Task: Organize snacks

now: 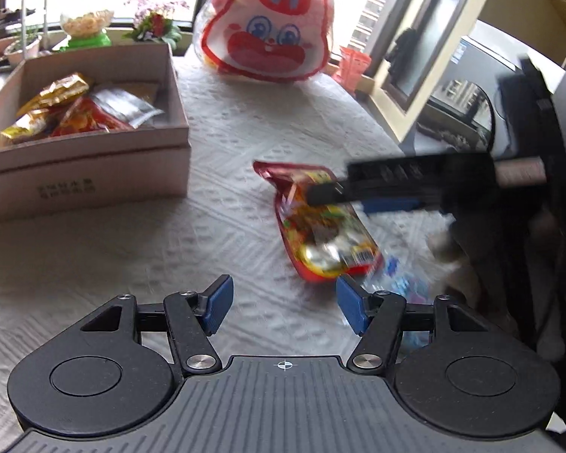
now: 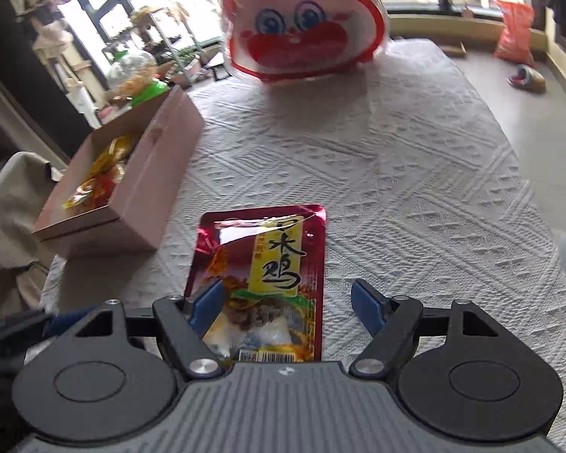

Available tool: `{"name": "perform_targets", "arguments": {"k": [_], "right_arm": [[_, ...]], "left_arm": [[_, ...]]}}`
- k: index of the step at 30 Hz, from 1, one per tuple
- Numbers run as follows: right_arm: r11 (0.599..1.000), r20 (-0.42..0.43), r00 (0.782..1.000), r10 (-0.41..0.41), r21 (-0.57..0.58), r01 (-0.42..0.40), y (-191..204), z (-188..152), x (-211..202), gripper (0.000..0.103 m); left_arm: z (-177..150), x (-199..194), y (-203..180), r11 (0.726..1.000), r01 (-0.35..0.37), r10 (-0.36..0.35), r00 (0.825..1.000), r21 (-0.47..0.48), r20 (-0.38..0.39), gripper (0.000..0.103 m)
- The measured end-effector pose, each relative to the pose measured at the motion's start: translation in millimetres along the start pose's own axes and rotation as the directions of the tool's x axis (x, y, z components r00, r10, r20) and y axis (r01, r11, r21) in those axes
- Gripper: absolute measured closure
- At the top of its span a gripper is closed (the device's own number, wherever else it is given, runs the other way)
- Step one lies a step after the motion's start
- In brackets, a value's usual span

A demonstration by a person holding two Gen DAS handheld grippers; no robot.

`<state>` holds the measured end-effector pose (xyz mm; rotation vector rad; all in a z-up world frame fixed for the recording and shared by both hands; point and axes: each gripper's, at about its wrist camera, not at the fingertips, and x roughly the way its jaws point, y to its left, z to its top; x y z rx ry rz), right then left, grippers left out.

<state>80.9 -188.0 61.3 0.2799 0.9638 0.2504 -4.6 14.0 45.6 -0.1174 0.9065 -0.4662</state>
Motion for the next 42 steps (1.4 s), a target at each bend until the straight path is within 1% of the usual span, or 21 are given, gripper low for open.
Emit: {"name": "perform_targets", "arguments": {"k": [1,2,3,4,7,9,11,13,16,19,21,23,25,27,28,30,32,34,35,38,42], "right_arm": [[1.0,-0.022,1.0,0.019,-0.008,-0.019,6,3,4,0.023],[0.999,-0.051,0.998,0.036,-0.019,-0.037,13,6,11,0.017],[0.998,-0.059,0.998,0.03,-0.046,-0.033,20,7,16,0.011],[0.996,-0.067,0.998,0.003,-0.091,-0.009,30,8,23,0.005],[0.965,-0.077,0.991,-0.112,-0.246,0.09,55,12,40,0.004],[0.944,-0.072,0.988,-0.136,-0.312,0.107,59,16,44,0.008],[0.932,-0.063,0.988,-0.142,-0.345,0.112,51,22,43,0.02],[0.928,-0.042,0.986,-0.16,-0.348,0.135,34,27,34,0.024],[0.931,-0.014,0.979,-0.204,-0.313,0.19,-8,29,18,0.025],[0.944,0.013,0.977,-0.211,-0.257,0.207,-54,15,-9,0.025],[0.955,0.031,0.979,-0.203,-0.214,0.205,-76,-1,-27,0.024],[0.963,0.057,0.981,-0.183,-0.188,0.191,-88,-21,-43,0.024],[0.966,0.089,0.983,-0.16,-0.19,0.175,-90,-39,-55,0.024],[0.963,0.125,0.979,-0.162,-0.198,0.184,-90,-53,-60,0.023],[0.962,0.145,0.976,-0.165,-0.195,0.192,-90,-57,-62,0.023],[0.969,0.168,0.973,-0.157,-0.166,0.185,-93,-60,-62,0.022],[0.977,0.188,0.971,-0.144,-0.13,0.17,-98,-60,-64,0.022],[0.981,0.212,0.967,-0.139,-0.106,0.164,-101,-60,-63,0.022],[0.982,0.224,0.965,-0.138,-0.097,0.163,-103,-61,-63,0.022],[0.986,0.239,0.962,-0.128,-0.076,0.15,-105,-63,-64,0.022],[0.993,0.257,0.961,-0.098,-0.034,0.11,-113,-64,-68,0.022]], "left_arm": [[-6,0,-1,1.0,0.028,-0.028,0.999,0.0,-0.026,0.037],[-10,0,-3,0.999,0.053,-0.053,0.998,-0.001,-0.046,0.037],[-14,1,-6,0.997,0.073,-0.072,0.995,0.0,-0.063,0.037],[-17,2,-10,0.996,0.086,-0.085,0.993,0.006,-0.076,0.037],[-21,6,-21,0.993,0.118,-0.115,0.989,0.027,-0.096,0.037],[-20,8,-27,0.99,0.14,-0.136,0.985,0.032,-0.102,0.038],[-20,9,-33,0.987,0.157,-0.152,0.982,0.033,-0.107,0.04],[-19,11,-37,0.985,0.17,-0.165,0.979,0.033,-0.12,0.04],[-17,18,-47,0.981,0.189,-0.181,0.973,0.046,-0.142,0.04],[-10,32,-57,0.984,0.168,-0.158,0.975,0.055,-0.157,0.04],[-4,42,-64,0.986,0.155,-0.143,0.977,0.065,-0.155,0.04],[4,52,-70,0.987,0.141,-0.13,0.981,0.073,-0.141,0.04],[10,61,-76,0.99,0.098,-0.087,0.989,0.099,-0.116,0.043],[11,61,-81,0.992,0.051,-0.041,0.995,0.116,-0.094,0.045],[11,59,-84,0.992,0.044,-0.033,0.995,0.12,-0.09,0.045],[9,57,-90,0.99,0.041,-0.027,0.995,0.133,-0.099,0.044],[4,58,-103,0.982,0.006,0.015,0.993,0.188,-0.113,0.043],[0,60,-112,0.974,-0.024,0.046,0.995,0.227,-0.092,0.041],[0,61,-115,0.972,-0.032,0.053,0.995,0.234,-0.086,0.039],[-1,65,-123,0.969,-0.049,0.065,0.996,0.241,-0.062,0.038],[-8,64,-137,0.945,-0.072,0.083,0.996,0.318,-0.021,0.038]]}}
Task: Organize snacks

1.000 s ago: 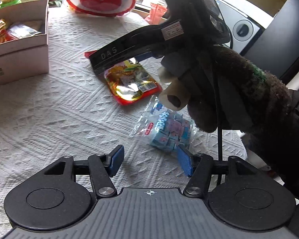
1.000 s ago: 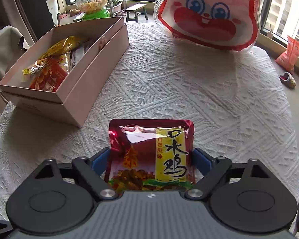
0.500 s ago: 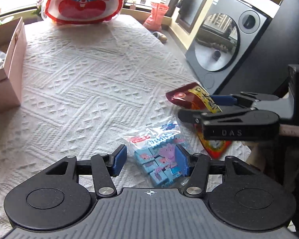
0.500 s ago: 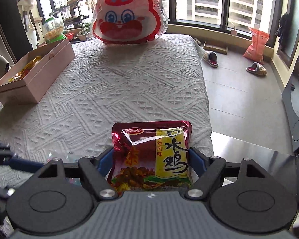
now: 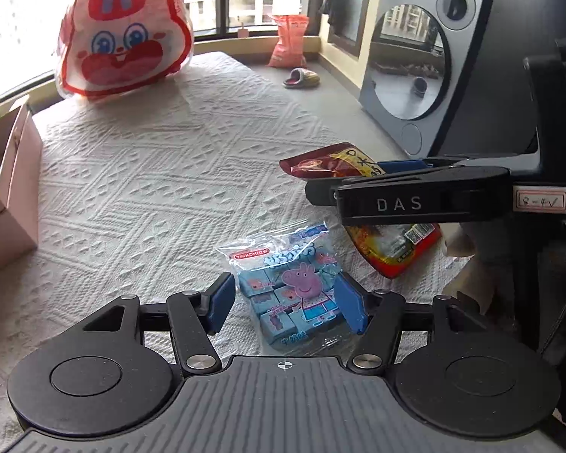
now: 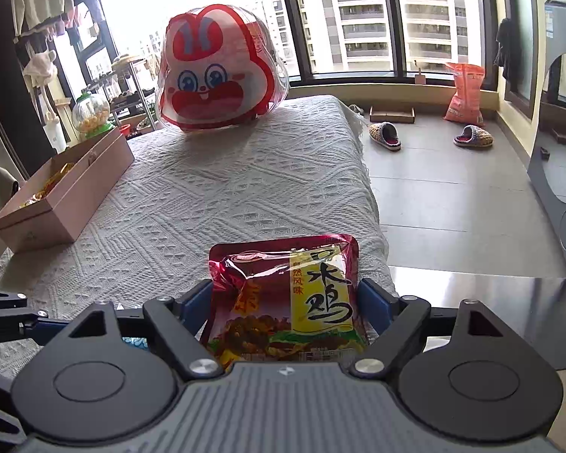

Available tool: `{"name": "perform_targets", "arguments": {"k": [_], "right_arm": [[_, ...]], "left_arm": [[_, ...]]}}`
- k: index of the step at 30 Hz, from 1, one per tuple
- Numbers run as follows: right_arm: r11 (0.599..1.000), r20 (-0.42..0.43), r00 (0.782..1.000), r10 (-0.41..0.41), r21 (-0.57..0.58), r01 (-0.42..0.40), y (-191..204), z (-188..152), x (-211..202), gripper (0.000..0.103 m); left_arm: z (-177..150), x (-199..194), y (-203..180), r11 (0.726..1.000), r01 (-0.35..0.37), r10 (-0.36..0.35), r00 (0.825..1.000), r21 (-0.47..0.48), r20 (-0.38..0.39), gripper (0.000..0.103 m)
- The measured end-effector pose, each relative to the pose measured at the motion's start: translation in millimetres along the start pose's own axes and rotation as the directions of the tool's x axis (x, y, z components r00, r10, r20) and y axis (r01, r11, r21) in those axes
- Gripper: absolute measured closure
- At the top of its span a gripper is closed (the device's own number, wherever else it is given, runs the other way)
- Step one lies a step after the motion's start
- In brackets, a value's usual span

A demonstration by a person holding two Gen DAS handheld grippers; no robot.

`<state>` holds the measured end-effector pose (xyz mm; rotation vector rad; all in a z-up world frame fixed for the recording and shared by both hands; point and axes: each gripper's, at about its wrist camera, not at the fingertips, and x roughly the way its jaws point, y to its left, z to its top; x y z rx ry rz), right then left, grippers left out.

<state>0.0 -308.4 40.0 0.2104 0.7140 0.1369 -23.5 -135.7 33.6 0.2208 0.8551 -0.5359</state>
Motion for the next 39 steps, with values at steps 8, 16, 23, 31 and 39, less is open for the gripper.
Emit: {"name": "perform_targets", "arguments": {"k": [8,16,23,31,39], "right_arm": [[1.0,0.014,1.0,-0.011,0.003,0.011,1,-4,-2,0.022],[0.999,0.024,1.0,0.015,0.036,-0.016,-6,-5,-5,0.022],[0.998,0.027,0.999,0.025,0.05,-0.026,-8,-5,-7,0.022],[0.999,0.024,1.0,0.014,0.037,-0.015,-6,-5,-7,0.021],[0.999,0.022,1.0,0.011,0.03,-0.011,-5,-5,-6,0.021]], "left_arm": [[-3,-3,1,0.969,-0.188,0.175,0.98,0.159,0.09,0.033],[5,-23,-15,0.991,0.004,-0.015,0.996,0.133,0.083,0.038],[-16,1,-44,0.931,-0.099,0.087,0.995,0.35,0.051,0.034],[-15,2,-5,0.98,-0.05,0.049,0.999,0.191,0.013,0.021],[-5,2,14,0.991,-0.074,0.07,0.997,0.109,0.037,0.027]]}}
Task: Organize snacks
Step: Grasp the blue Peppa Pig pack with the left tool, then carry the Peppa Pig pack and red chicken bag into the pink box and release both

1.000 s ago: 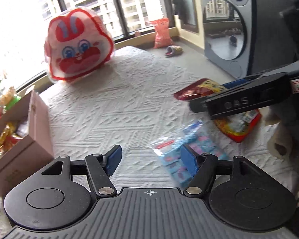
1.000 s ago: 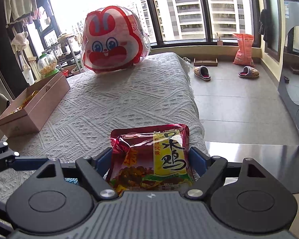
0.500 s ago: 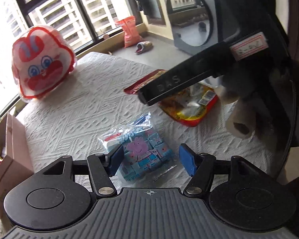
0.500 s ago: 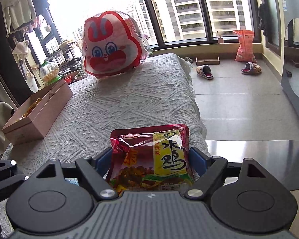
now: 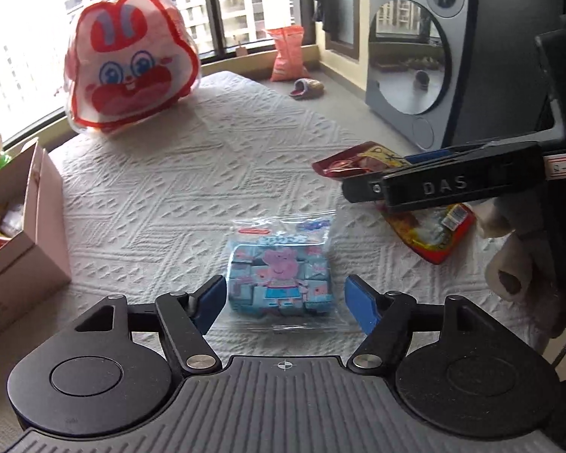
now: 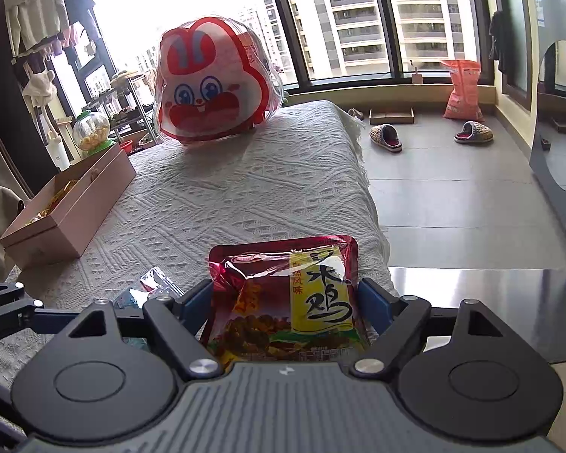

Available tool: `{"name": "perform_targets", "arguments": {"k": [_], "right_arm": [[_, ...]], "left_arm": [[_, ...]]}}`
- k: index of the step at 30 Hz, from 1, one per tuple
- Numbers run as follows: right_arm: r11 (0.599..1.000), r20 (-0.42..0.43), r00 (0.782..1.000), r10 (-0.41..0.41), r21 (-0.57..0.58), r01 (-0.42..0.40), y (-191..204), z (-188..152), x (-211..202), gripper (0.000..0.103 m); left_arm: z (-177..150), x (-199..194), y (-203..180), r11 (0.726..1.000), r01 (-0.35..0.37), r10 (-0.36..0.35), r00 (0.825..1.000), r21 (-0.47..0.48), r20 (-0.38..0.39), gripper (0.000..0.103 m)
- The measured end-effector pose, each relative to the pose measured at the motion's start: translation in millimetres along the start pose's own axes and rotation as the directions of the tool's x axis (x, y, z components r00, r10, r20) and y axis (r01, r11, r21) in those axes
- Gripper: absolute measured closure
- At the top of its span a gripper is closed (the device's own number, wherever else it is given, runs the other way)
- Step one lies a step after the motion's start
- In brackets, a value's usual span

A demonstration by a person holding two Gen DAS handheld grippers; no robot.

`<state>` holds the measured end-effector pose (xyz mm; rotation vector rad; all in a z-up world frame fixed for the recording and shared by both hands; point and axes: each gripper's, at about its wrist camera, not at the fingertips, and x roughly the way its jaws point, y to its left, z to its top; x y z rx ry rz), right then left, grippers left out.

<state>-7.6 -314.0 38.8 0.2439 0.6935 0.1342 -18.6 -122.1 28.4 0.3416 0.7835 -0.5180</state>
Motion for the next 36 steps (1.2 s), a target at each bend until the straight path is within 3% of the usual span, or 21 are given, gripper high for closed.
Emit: {"name": "perform_targets", "arguments": {"k": [6,12,14,16,21,25,29,32,36], "right_arm": [[1.0,-0.001,1.0,-0.002,-0.005,0.002,2,0,1,0.021],[0.999,-0.014,1.0,-0.016,-0.046,0.015,8,1,4,0.017],[0.999,-0.017,1.0,-0.009,-0.046,0.008,7,1,4,0.016],[0.999,-0.029,1.0,0.008,-0.044,-0.009,5,3,4,0.015],[0.995,-0.084,0.996,-0.021,-0.1,0.013,20,2,3,0.012],[0.974,-0.126,0.991,0.04,-0.216,-0.067,60,-2,10,0.012],[0.936,-0.143,0.986,0.088,-0.326,-0.13,98,-10,11,0.012],[0.926,-0.124,0.991,0.045,-0.367,-0.088,104,-16,9,0.012],[0.953,-0.127,0.991,0.051,-0.29,-0.087,91,-22,7,0.011]], "left_arm": [[10,26,19,0.994,0.077,-0.079,0.996,-0.077,-0.029,0.027],[12,28,15,0.995,0.067,-0.07,0.997,-0.068,-0.038,0.025],[9,22,23,0.992,0.078,-0.08,0.997,-0.095,-0.022,0.038],[0,13,40,0.981,0.088,-0.091,0.996,-0.173,-0.009,0.038],[-38,-23,85,0.943,-0.022,0.032,0.999,-0.332,0.026,0.038],[-59,-32,111,0.904,-0.072,0.08,0.997,-0.421,0.002,0.038],[-66,-35,116,0.909,-0.062,0.078,0.997,-0.412,0.022,0.038],[-70,-35,114,0.915,-0.066,0.088,0.995,-0.397,0.036,0.037],[-72,-34,112,0.917,-0.065,0.092,0.994,-0.393,0.052,0.037]]}}
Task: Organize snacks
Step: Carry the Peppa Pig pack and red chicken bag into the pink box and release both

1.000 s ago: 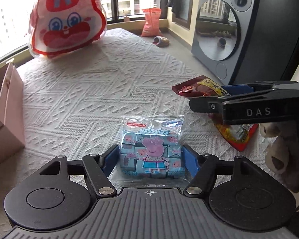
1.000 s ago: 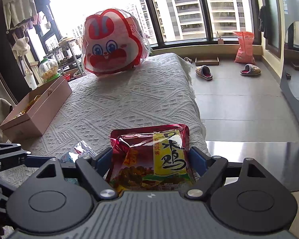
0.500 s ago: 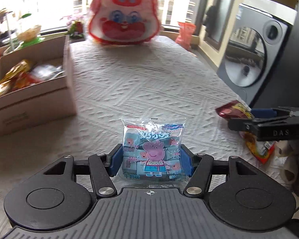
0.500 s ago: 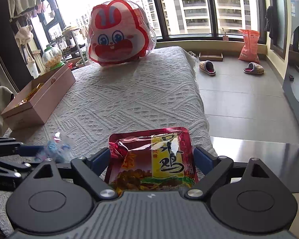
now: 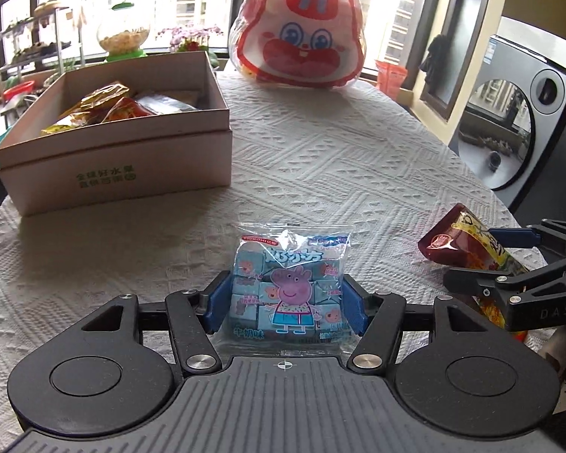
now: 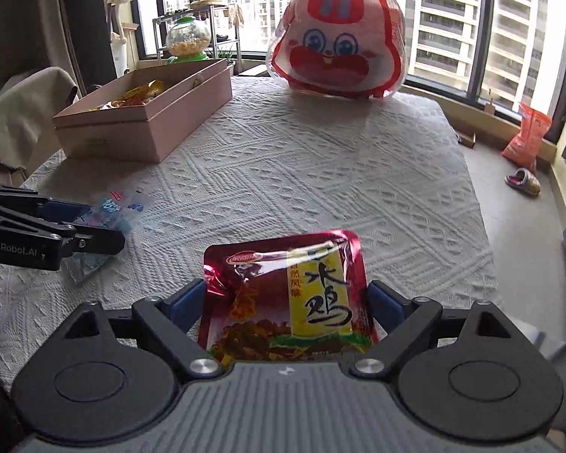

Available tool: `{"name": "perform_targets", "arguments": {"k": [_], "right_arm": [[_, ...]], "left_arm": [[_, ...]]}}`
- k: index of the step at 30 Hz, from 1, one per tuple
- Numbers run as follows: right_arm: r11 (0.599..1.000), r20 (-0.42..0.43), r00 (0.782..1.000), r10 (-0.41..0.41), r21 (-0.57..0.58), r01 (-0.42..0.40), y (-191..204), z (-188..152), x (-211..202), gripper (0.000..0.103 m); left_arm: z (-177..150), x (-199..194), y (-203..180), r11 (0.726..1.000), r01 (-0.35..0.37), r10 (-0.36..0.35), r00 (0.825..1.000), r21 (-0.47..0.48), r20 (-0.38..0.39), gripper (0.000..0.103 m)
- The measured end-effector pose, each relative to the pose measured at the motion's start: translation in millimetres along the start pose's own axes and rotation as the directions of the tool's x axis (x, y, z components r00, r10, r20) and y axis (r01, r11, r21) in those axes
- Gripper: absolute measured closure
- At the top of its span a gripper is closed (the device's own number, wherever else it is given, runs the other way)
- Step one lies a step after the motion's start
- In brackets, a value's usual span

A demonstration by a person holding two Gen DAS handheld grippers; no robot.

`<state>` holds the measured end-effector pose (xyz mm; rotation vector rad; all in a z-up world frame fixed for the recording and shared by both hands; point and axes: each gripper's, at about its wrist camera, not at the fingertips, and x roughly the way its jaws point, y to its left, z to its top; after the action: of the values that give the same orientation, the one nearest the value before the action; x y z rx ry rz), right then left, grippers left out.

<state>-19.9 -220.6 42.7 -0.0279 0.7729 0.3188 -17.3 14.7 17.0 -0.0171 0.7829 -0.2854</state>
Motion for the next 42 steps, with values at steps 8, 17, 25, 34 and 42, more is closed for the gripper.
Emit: {"name": "perform_targets", "arguments": {"k": [8,17,25,34,42], "right_arm": [[0.998,-0.048,0.998,-0.047,-0.052,0.044,13,1,5,0.004],[0.999,-0.024,1.0,-0.003,-0.038,0.002,15,35,-32,0.034],[0.987,0.208,0.977,0.046,-0.16,-0.013,49,80,-94,0.034],[0.98,0.241,0.967,0.087,-0.197,-0.039,76,126,-78,0.034],[0.988,0.203,0.975,0.091,-0.141,-0.063,84,159,-40,0.033]], "left_arm": [[-2,-2,5,0.999,0.024,-0.024,1.0,-0.024,0.008,0.037],[-5,-7,7,0.999,0.038,-0.038,0.999,-0.034,0.001,0.037],[5,-46,36,0.994,0.048,-0.038,0.995,-0.099,0.092,0.038],[119,-50,120,0.98,0.027,0.04,0.944,-0.199,0.327,0.037],[116,-30,166,0.952,0.148,-0.032,0.918,-0.268,0.396,0.037]]}}
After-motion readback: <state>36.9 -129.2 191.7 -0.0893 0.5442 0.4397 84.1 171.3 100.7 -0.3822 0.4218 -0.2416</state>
